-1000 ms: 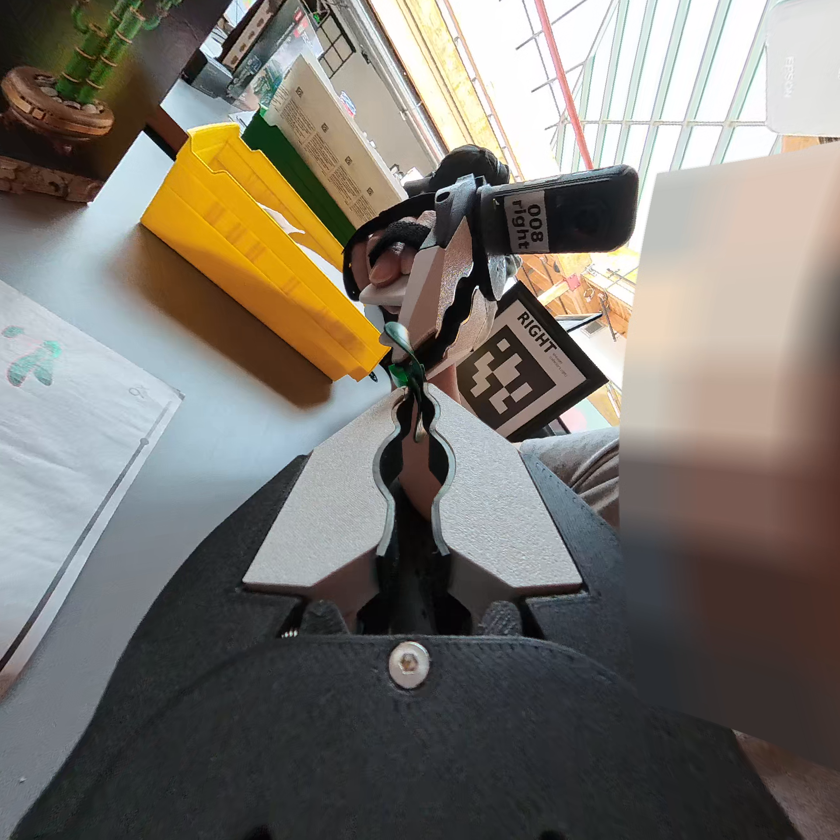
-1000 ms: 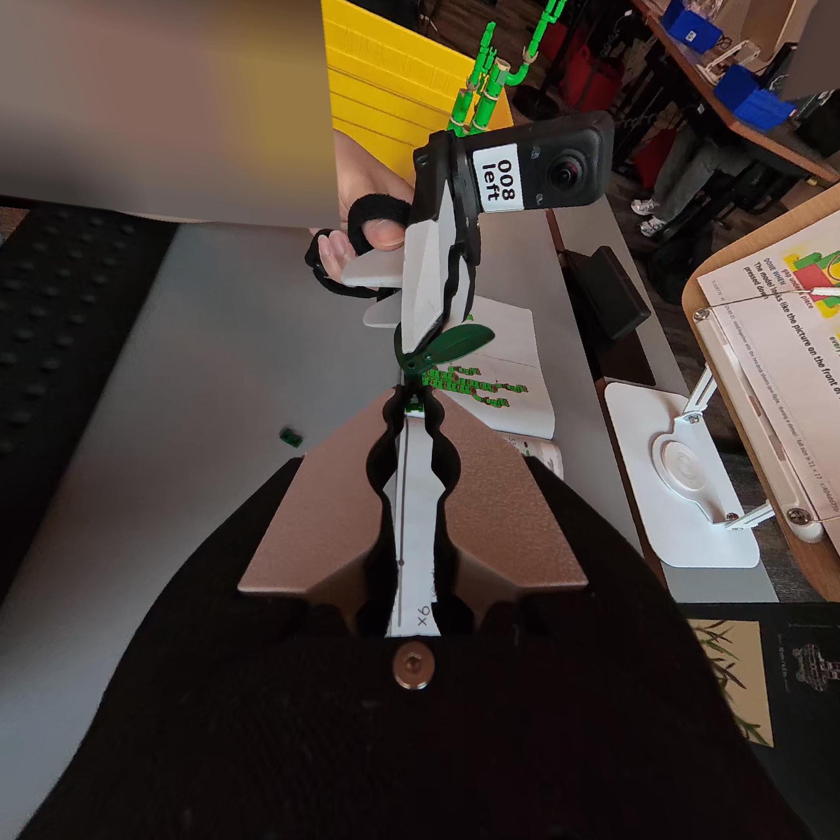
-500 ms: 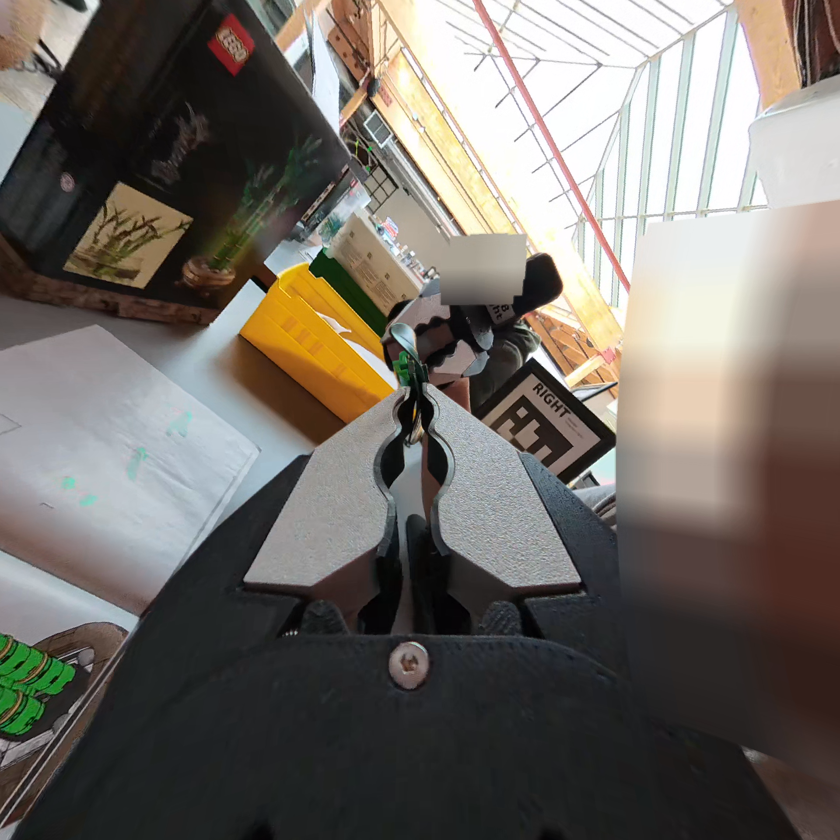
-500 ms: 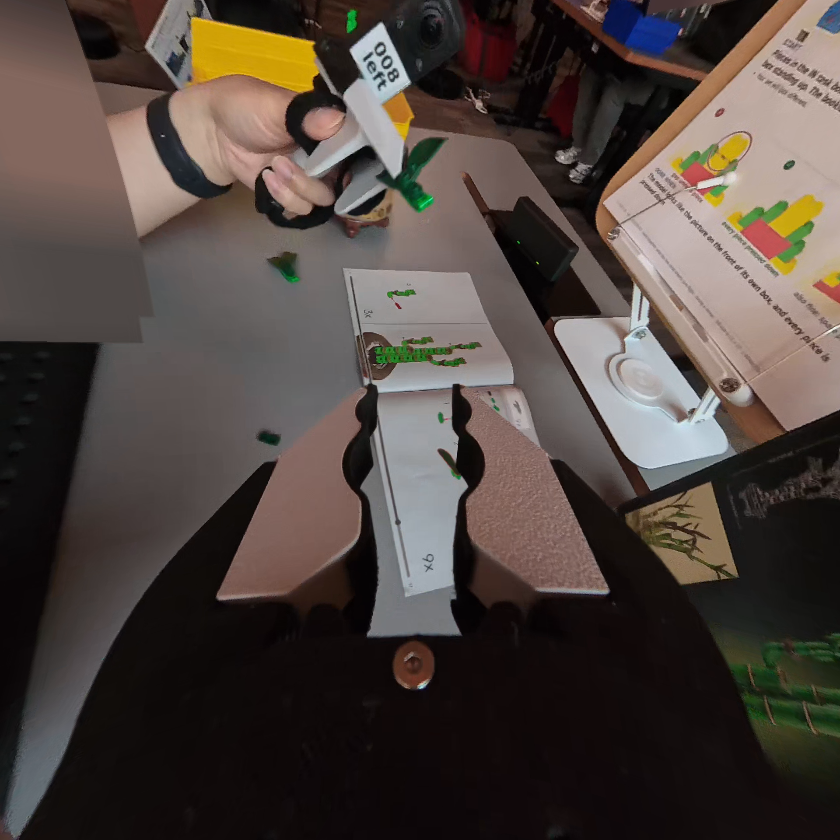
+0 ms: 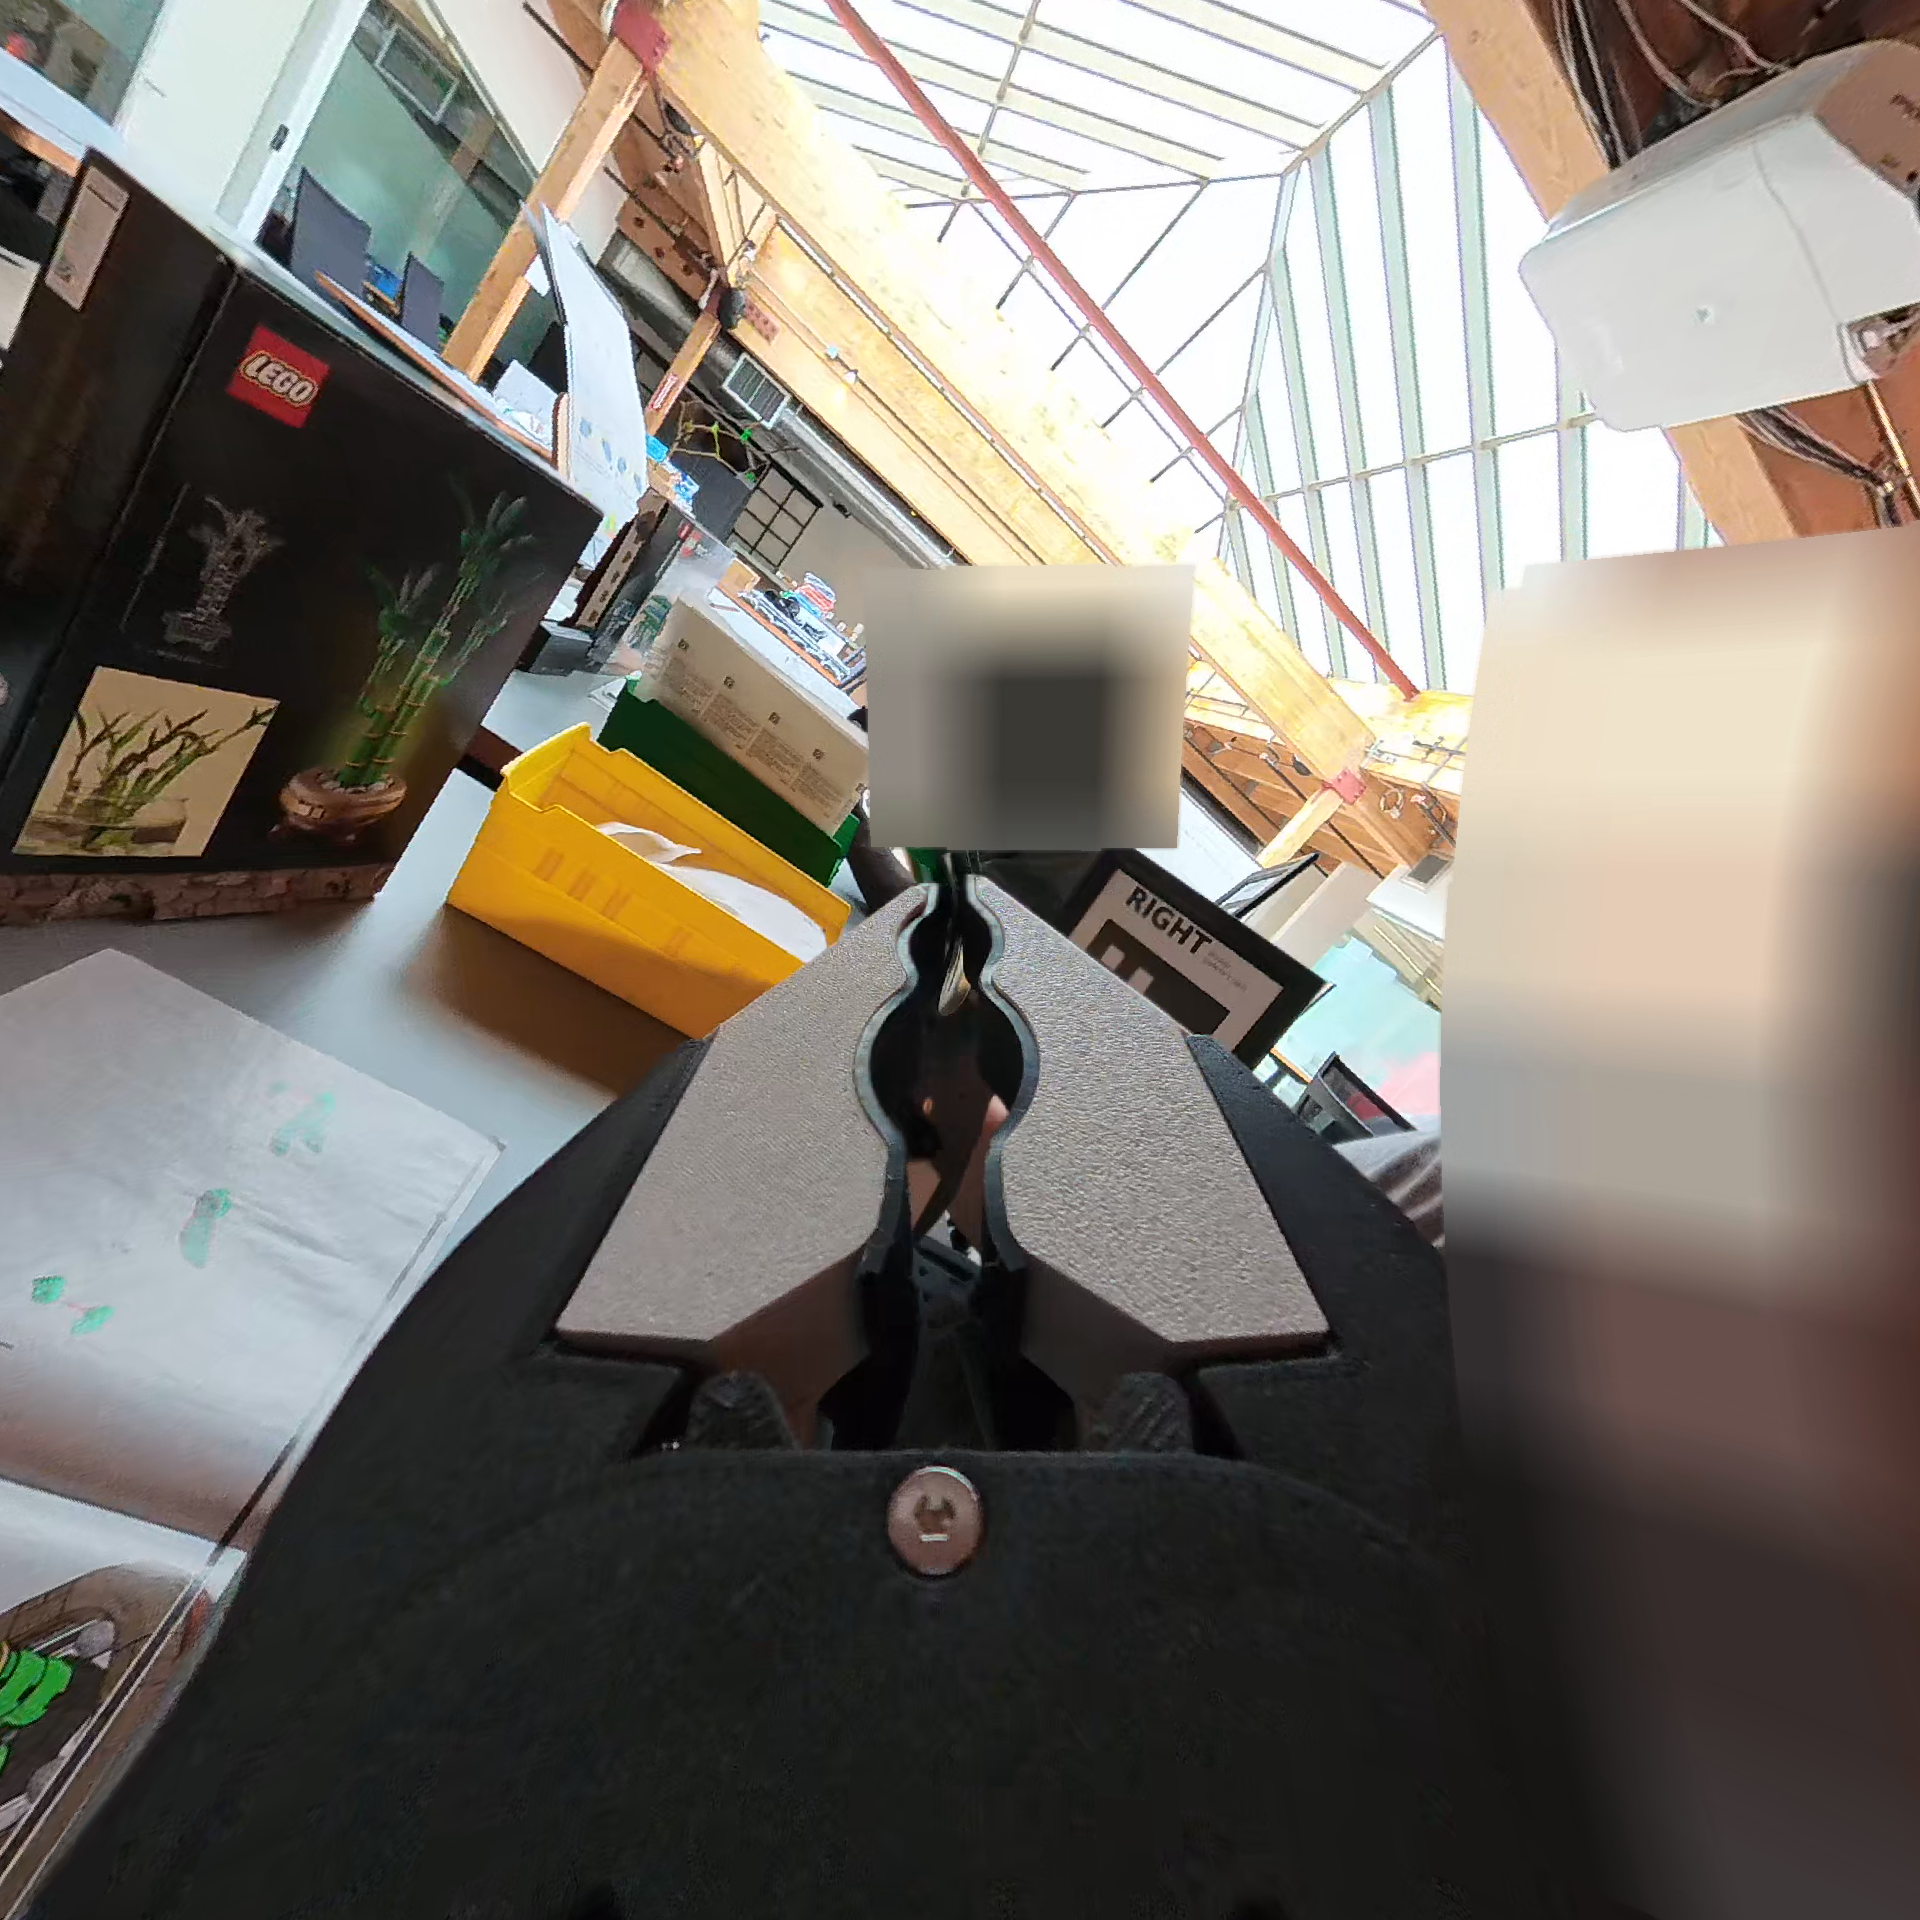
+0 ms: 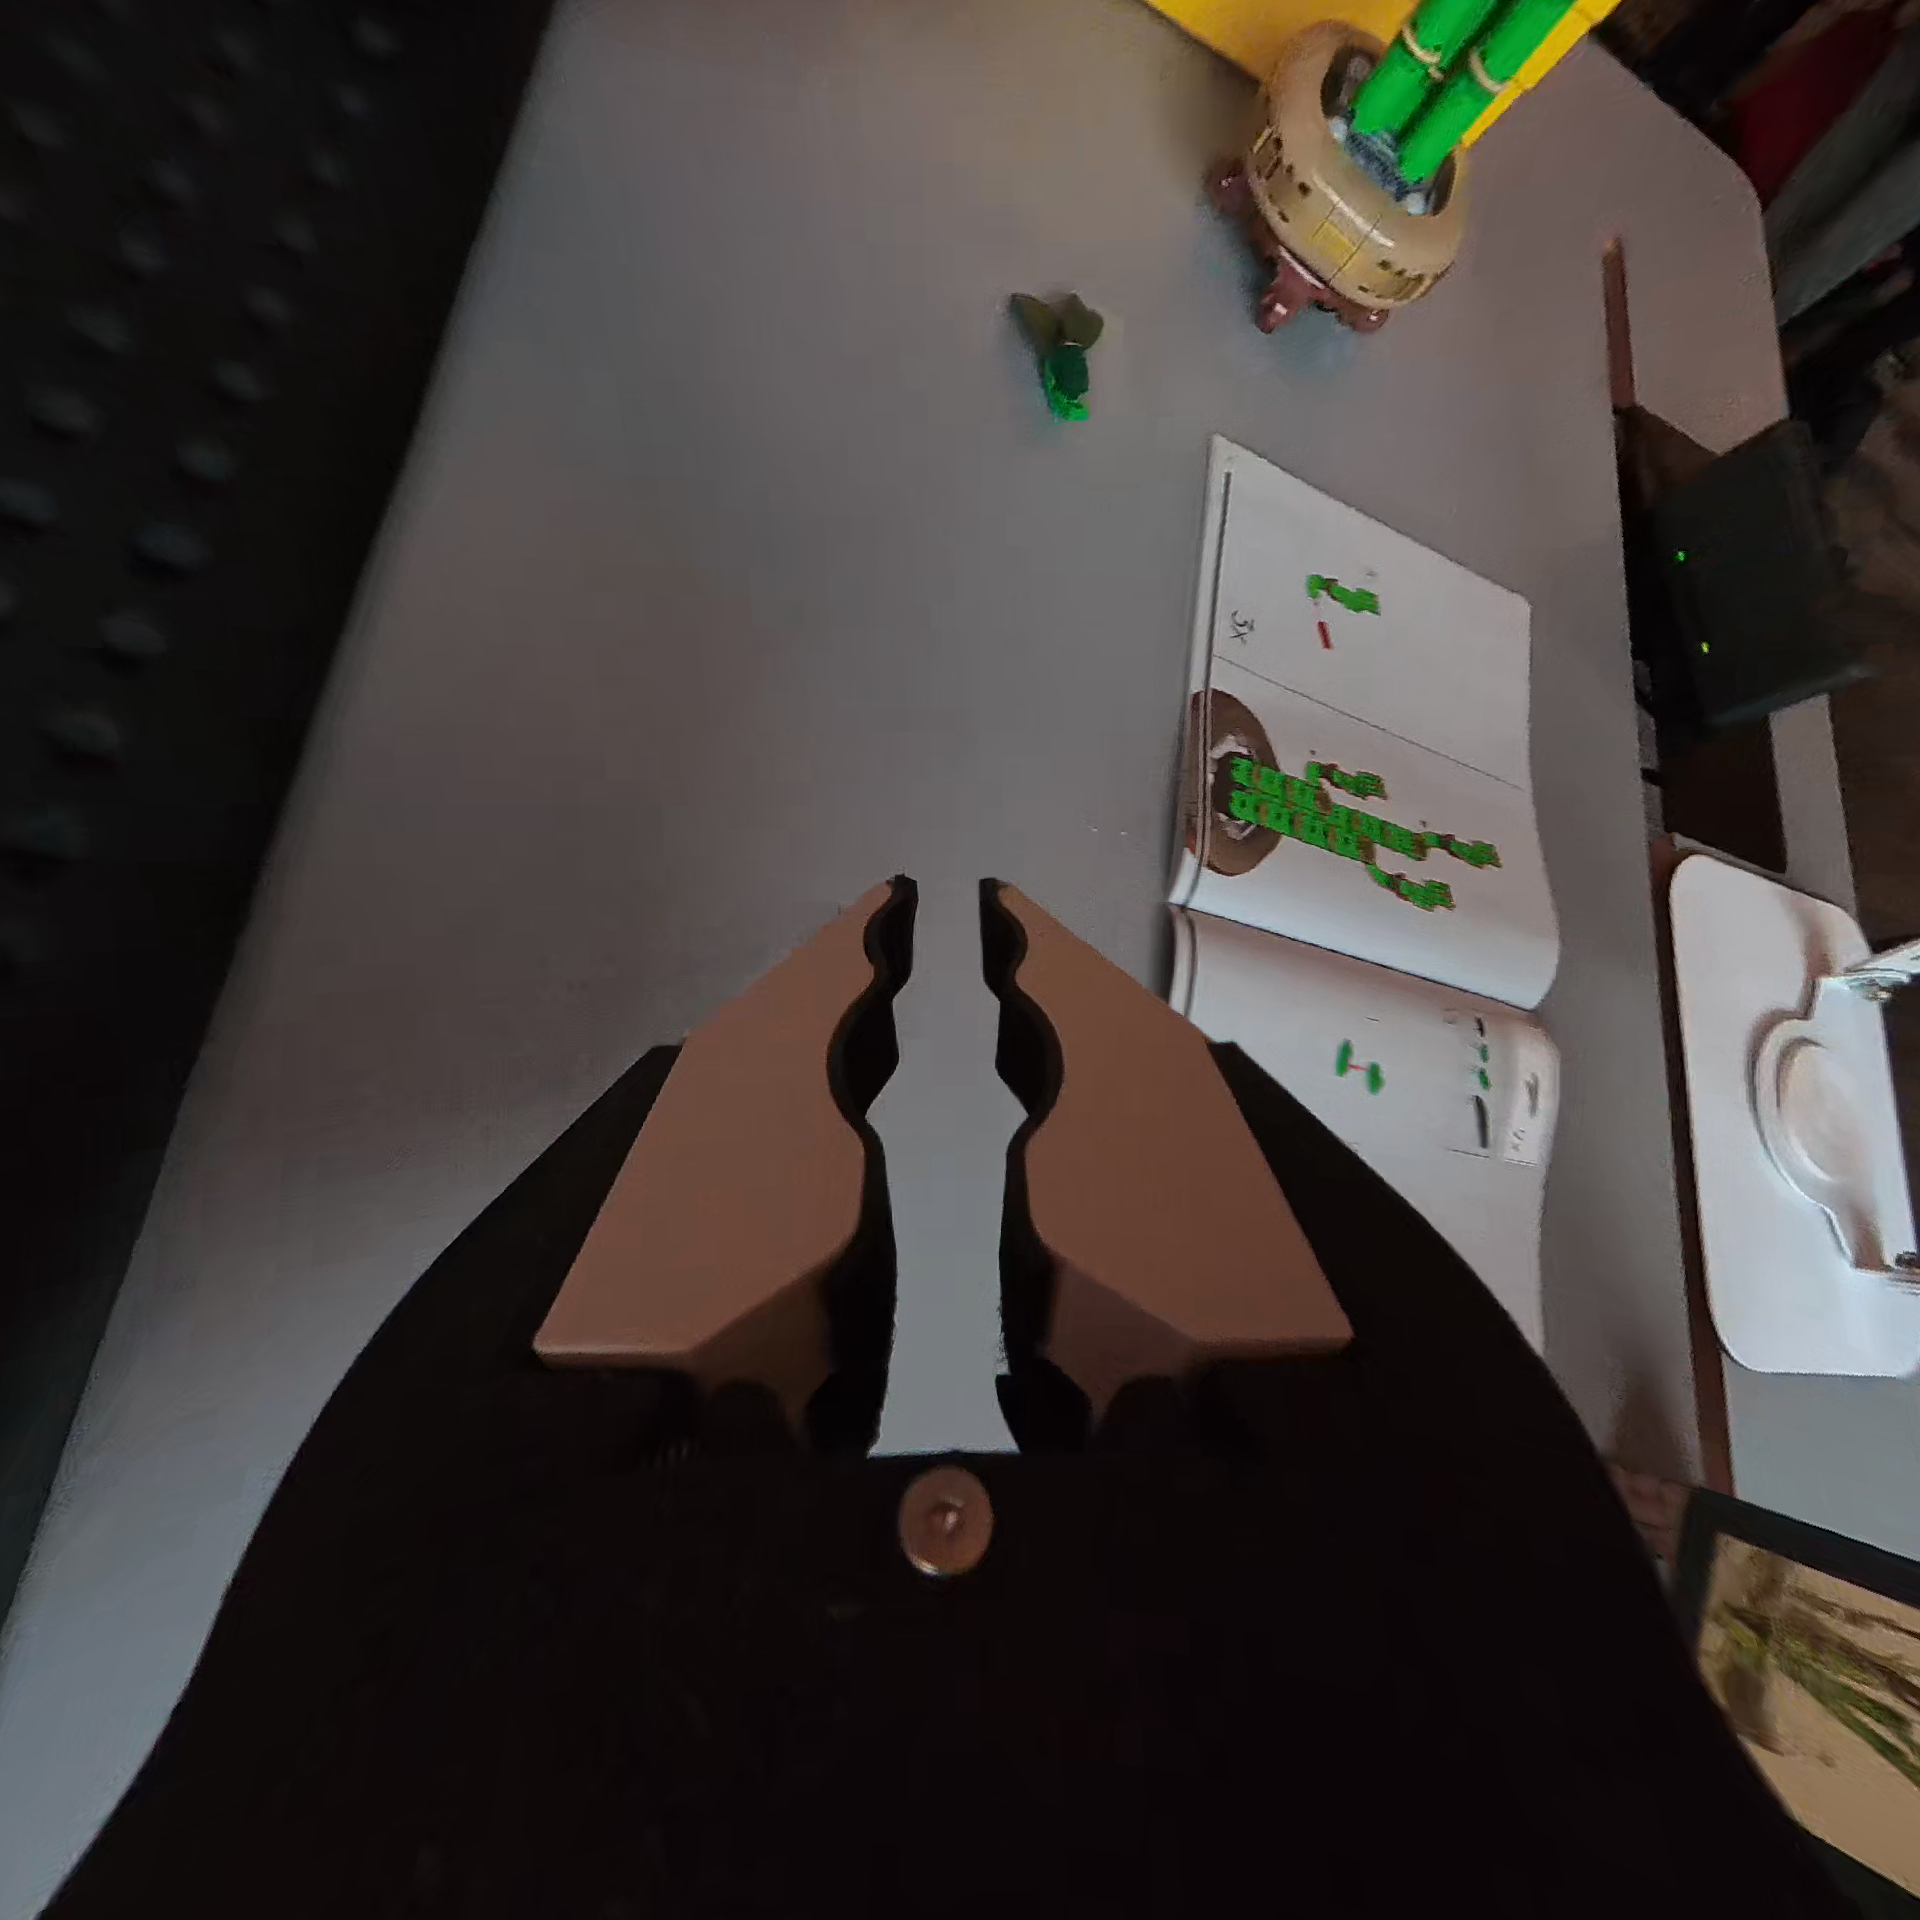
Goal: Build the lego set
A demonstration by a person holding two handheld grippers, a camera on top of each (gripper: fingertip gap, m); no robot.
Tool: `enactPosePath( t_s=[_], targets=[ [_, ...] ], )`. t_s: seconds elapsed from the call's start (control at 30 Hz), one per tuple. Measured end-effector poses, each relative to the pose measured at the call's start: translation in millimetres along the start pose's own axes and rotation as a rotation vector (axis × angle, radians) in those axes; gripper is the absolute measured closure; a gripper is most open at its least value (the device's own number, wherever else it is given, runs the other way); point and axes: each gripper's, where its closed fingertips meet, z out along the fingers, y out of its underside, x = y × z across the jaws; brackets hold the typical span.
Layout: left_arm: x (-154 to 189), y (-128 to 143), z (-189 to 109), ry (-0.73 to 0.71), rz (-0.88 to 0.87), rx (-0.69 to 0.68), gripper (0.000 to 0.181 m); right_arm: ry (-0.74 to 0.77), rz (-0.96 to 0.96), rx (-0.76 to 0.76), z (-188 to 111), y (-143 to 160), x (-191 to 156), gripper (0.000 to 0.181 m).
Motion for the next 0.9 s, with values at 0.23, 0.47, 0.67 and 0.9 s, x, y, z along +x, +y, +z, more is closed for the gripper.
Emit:
enactPosePath(
  t_s=[0.23,0.47,0.67,0.9],
  targets=[
    [8,-2,-1,0.024,0.009,0.004,0.181,0.11,-0.003,-0.011,35,28,-22,0.168],
    [7,-5,-4,0.013,0.017,0.016,0.181,0.064,0.096,-0.017,51,46,-21,0.164],
    [7,-6,-3,0.022,0.005,0.017,0.181,0.004,0.204,0.007,56,46,-20,0.173],
    [8,-3,-2,0.01,0.018,-0.001,0.181,-0.209,0.638,0.005,55,43,-15,0.174]
  ],
)
